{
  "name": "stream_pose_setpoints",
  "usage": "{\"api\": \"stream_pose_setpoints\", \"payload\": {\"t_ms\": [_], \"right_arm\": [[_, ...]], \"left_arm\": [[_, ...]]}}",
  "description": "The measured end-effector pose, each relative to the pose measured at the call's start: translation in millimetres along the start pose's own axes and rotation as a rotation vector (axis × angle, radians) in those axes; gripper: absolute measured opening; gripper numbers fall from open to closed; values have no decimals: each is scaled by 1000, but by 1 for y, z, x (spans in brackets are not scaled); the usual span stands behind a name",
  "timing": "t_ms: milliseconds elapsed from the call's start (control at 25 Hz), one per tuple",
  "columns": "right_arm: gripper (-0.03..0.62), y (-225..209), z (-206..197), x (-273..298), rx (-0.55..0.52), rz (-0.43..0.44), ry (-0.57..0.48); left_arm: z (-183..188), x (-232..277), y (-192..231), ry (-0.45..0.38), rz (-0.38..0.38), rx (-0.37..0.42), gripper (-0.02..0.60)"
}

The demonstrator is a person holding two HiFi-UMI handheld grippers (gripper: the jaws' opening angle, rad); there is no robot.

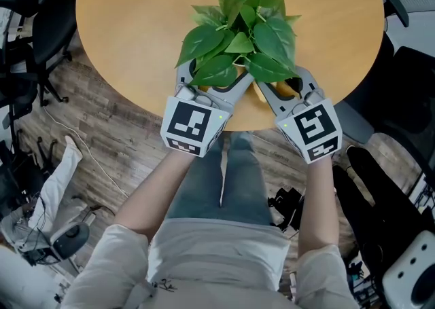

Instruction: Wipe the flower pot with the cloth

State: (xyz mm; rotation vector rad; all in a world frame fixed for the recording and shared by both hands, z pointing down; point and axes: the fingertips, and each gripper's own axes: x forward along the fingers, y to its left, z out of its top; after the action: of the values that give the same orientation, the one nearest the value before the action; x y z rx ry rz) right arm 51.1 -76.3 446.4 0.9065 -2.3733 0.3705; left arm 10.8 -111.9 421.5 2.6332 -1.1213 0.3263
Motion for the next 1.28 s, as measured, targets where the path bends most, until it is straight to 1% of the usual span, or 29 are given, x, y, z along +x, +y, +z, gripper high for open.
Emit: {"api": "stream_pose_setpoints", "payload": {"t_ms": [200,320,400,560,640,760,960,1160,1280], "right_arm": [[100,5,0,1,0,8,4],[100,4,-1,1,1,10,2],[100,2,-2,-1,3,10,1],[100,-3,-6,-3,5,3,-1],[100,-3,-7,-4,9,4,0],[100,-5,-7,-5,15,4,1],[100,-7,-6,-8,14,5,2],[100,-9,-9,-8,3,9,7],[100,-8,-8,-8,14,6,5]], "left_arm": [[0,-1,-2,-4,47,-13,388],[0,-1,-2,-8,60,-13,388],[1,-1,-3,-11,51,-13,388],[-4,-8,-5,-8,4,-36,390],[-12,-16,-5,6,-21,-20,390],[-20,-25,-3,15,-86,17,390],[-11,-26,12,-6,-212,54,390],[2,-18,15,-15,-404,119,398],[4,-12,8,-12,-480,142,419]]}}
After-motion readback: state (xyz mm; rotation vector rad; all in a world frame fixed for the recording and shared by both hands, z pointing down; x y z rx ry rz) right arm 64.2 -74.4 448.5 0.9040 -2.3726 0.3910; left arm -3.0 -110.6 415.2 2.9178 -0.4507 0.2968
